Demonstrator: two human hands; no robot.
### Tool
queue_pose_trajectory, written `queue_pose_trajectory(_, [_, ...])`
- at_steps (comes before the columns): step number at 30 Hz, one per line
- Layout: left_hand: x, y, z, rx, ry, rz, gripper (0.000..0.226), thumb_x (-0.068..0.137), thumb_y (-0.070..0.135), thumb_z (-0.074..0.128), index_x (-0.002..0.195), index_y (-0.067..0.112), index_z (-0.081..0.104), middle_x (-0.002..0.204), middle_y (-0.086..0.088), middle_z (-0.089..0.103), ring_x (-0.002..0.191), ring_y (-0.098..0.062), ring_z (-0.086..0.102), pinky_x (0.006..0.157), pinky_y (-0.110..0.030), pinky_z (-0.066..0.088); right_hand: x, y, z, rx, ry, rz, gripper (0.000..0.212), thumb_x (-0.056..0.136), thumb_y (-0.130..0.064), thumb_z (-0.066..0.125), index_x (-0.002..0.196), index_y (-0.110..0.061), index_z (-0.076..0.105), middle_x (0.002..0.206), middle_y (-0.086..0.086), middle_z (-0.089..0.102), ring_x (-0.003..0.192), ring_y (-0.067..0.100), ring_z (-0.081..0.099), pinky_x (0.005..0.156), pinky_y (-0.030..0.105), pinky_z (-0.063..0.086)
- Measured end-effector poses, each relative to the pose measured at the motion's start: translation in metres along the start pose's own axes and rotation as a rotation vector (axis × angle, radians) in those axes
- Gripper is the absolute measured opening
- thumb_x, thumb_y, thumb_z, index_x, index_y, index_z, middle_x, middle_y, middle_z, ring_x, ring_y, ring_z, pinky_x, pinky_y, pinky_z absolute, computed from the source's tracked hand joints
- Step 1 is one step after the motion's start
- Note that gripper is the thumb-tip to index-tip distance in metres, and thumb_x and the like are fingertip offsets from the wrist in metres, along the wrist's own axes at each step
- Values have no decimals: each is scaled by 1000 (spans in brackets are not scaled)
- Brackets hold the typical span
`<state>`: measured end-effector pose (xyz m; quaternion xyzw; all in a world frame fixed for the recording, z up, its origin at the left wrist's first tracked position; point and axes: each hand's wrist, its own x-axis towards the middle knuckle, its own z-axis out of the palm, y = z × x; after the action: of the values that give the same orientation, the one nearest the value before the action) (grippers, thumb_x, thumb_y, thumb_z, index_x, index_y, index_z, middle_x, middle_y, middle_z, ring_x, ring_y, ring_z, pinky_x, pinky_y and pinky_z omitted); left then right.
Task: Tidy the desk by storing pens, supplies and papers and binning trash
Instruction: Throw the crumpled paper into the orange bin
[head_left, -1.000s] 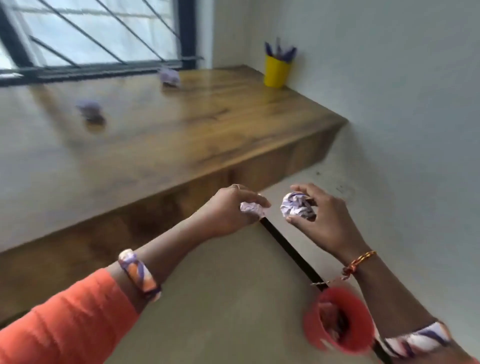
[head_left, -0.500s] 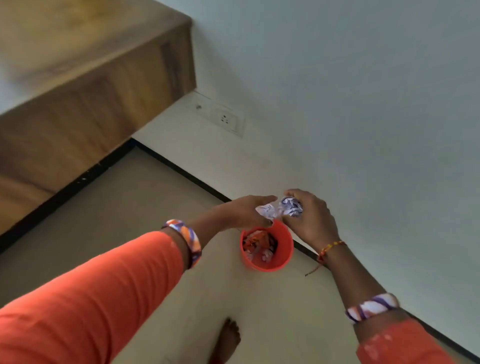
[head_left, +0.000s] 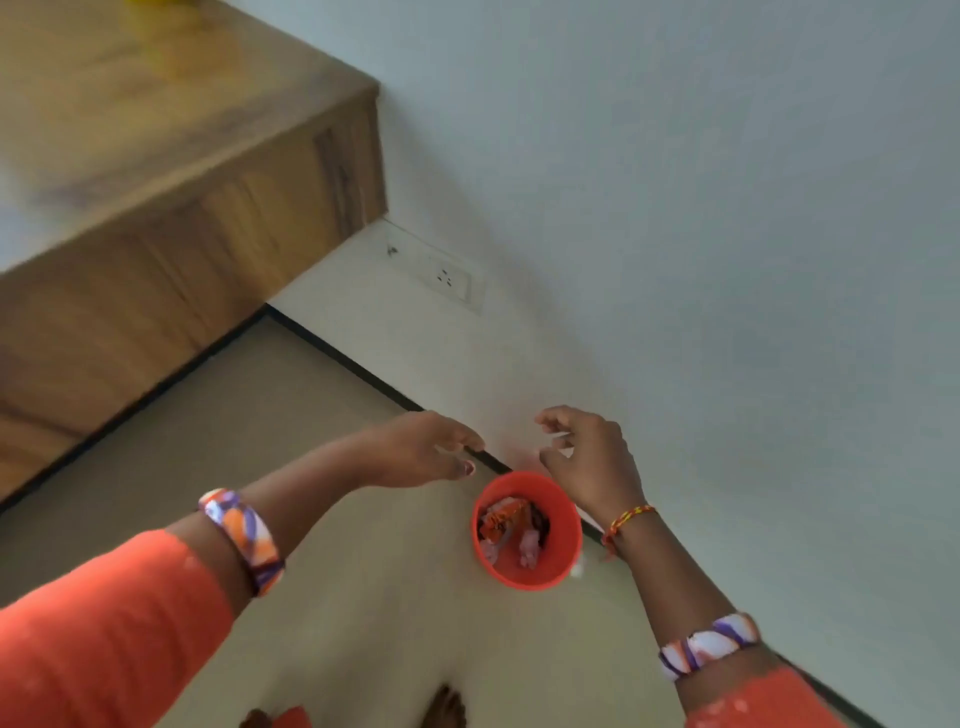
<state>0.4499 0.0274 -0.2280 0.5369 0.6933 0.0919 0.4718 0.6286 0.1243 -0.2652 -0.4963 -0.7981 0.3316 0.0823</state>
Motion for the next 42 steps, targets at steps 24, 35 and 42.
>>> queue_pose_trajectory(24, [-406, -368, -250, 28, 1262, -855, 70, 83, 47, 59, 144, 32, 28, 154, -15, 18, 140, -31, 23, 113, -40, 27, 40, -602, 270, -91, -378, -1211, 56, 76, -19, 71, 129, -18, 52, 130, 4, 56, 121, 20, 51, 100, 25, 36])
queue_pose_trajectory(35, [-379, -436, -252, -62, 1493, -742, 48, 90, 42, 47, 137, 39, 36, 142, 4, 43, 137, -16, 26, 107, -34, 14, 165, -709, 339, -576, -144, -999, 85, 78, -20, 64, 147, -22, 15, 156, 19, 2, 143, 37, 2, 114, 42, 17])
queue_pose_trajectory(42, [-379, -441, -253, -110, 1510, -732, 49, 89, 45, 48, 136, 41, 35, 140, 5, 44, 136, -12, 26, 104, -31, 12, 187, -729, 361, -586, -90, -1015, 46, 84, -2, 50, 128, -17, 53, 130, 12, 53, 126, 30, 43, 103, 33, 31])
